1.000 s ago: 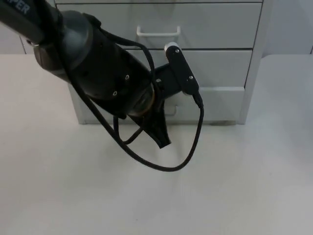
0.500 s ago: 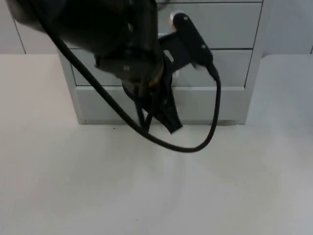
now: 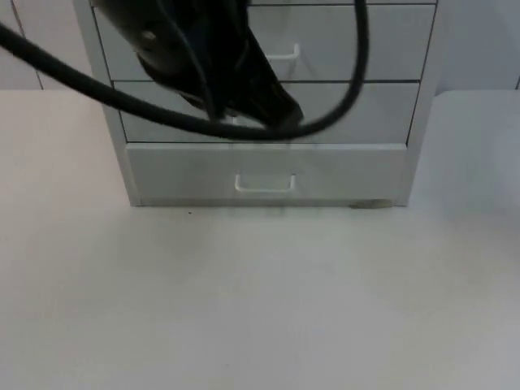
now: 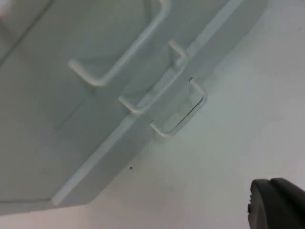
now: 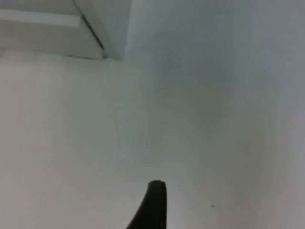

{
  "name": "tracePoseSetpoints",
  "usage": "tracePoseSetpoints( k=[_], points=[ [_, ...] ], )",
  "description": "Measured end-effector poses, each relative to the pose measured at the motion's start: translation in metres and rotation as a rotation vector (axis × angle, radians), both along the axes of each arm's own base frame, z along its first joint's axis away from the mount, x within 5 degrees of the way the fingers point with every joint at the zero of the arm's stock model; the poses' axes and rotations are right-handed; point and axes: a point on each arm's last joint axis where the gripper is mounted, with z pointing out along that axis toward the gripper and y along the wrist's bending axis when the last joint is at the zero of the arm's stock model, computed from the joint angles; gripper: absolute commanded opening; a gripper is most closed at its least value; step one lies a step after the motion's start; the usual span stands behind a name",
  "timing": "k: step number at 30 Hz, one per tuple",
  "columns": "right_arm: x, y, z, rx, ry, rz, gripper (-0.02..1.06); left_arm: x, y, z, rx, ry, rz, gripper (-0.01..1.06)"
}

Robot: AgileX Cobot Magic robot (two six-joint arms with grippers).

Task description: Open the drawer with the left hand, place the block into the drawer with the right hand, then close the drawer with the left hand.

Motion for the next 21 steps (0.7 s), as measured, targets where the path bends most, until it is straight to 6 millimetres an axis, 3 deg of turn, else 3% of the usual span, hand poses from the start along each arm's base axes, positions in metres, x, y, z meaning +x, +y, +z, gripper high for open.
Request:
tracePoseSetpoints(
  k=[5, 10, 16, 18, 21],
  points=[
    [-0.024, 0.015, 0.027, 0.008, -0.116, 0.110, 0.78, -0.031, 0.027, 0.032, -0.092, -0.057, 0.007, 0.00],
    [-0.051, 0.012, 0.055, 0.047, -0.242, 0.126, 0.78, -0.060, 0.052, 0.054, -0.187, -0.124, 0.013, 0.00],
    [-0.091, -0.001, 0.079, 0.084, -0.395, 0.125, 0.78, -0.095, 0.083, 0.066, -0.300, -0.193, 0.029, 0.00],
    [-0.098, -0.003, 0.080, 0.088, -0.412, 0.124, 0.78, -0.101, 0.089, 0.066, -0.322, -0.208, 0.031, 0.00],
    [-0.125, -0.011, 0.078, 0.103, -0.474, 0.123, 0.78, -0.123, 0.108, 0.068, -0.392, -0.251, 0.040, 0.00]
  ],
)
